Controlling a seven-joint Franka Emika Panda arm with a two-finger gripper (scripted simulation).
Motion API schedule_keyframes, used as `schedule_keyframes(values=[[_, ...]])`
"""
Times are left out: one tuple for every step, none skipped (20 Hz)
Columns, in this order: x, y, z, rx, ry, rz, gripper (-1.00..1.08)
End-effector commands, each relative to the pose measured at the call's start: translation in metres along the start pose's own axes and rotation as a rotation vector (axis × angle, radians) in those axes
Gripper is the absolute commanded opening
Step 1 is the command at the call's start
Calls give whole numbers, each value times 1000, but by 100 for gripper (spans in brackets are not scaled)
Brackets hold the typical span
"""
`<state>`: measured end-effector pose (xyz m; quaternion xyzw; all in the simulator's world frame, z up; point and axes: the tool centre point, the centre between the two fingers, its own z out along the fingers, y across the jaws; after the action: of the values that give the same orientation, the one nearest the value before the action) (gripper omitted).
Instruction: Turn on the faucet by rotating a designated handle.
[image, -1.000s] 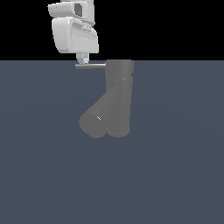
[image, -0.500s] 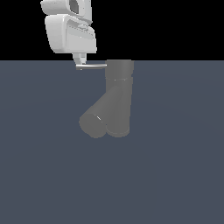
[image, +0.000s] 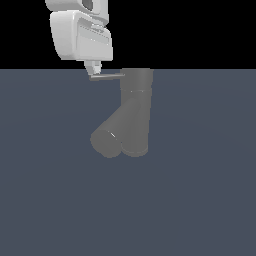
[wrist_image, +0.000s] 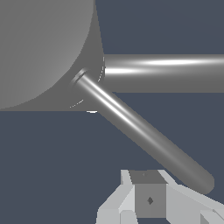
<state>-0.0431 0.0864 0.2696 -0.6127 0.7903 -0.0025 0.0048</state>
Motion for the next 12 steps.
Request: schedule_keyframes(values=[[14, 6, 0, -6, 4, 13, -100], [17, 9, 0, -6, 4, 13, -100], [19, 11, 0, -6, 4, 12, -100], [22, 14, 0, -7, 4, 12, -100], [24, 16, 0, -7, 4, 12, -100], [26, 19, 0, -7, 4, 12, -100], [29, 21, 0, -7, 4, 12, -100], [31, 24, 0, -7, 4, 12, -100], [34, 26, 0, -7, 4, 12, -100], [36, 29, 0, -8, 4, 11, -100], [39, 31, 0, -8, 4, 11, -100], [41, 34, -1, -8, 4, 11, -100]])
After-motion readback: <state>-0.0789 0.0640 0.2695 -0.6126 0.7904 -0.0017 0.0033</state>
